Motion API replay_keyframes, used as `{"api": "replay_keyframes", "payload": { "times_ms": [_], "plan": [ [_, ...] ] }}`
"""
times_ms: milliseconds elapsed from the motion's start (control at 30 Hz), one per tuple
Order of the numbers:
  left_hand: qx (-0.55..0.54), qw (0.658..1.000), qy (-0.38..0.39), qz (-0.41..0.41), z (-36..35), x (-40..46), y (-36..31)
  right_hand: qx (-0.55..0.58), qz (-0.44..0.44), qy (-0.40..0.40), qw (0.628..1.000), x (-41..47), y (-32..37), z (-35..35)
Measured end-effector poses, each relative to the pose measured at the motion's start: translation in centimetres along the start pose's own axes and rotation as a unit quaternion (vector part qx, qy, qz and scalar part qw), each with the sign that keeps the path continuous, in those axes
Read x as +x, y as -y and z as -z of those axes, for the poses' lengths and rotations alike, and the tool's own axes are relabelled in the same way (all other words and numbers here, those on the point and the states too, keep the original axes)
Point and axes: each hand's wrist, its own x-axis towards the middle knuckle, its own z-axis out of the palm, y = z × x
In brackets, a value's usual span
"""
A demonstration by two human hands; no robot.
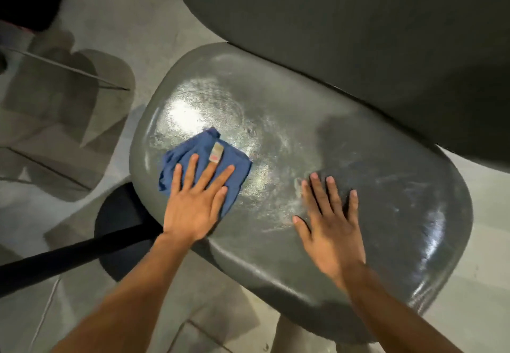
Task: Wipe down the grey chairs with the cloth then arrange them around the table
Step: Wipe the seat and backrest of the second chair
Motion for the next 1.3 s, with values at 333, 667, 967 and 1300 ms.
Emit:
{"api": "replay_keyframes", "payload": {
  "times_ms": [333,667,967,1300],
  "plan": [
    [-0.087,0.995,-0.042,0.035,-0.6,6.3,-18.4,-0.013,-0.088,-0.016,0.996,-4.8,-7.7,1.8],
    [-0.052,0.993,0.004,-0.106,-2.9,-5.4,-15.7,-0.005,-0.124,-0.030,0.992,-8.4,-10.3,2.4],
    [-0.124,0.991,-0.020,0.054,-0.5,5.6,-27.3,0.094,-0.151,-0.068,0.982,-8.3,-10.7,2.4],
    [-0.087,0.986,0.049,-0.130,-2.8,-7.7,-23.7,0.264,-0.238,-0.037,0.934,-10.8,-14.4,5.4]
  ]
}}
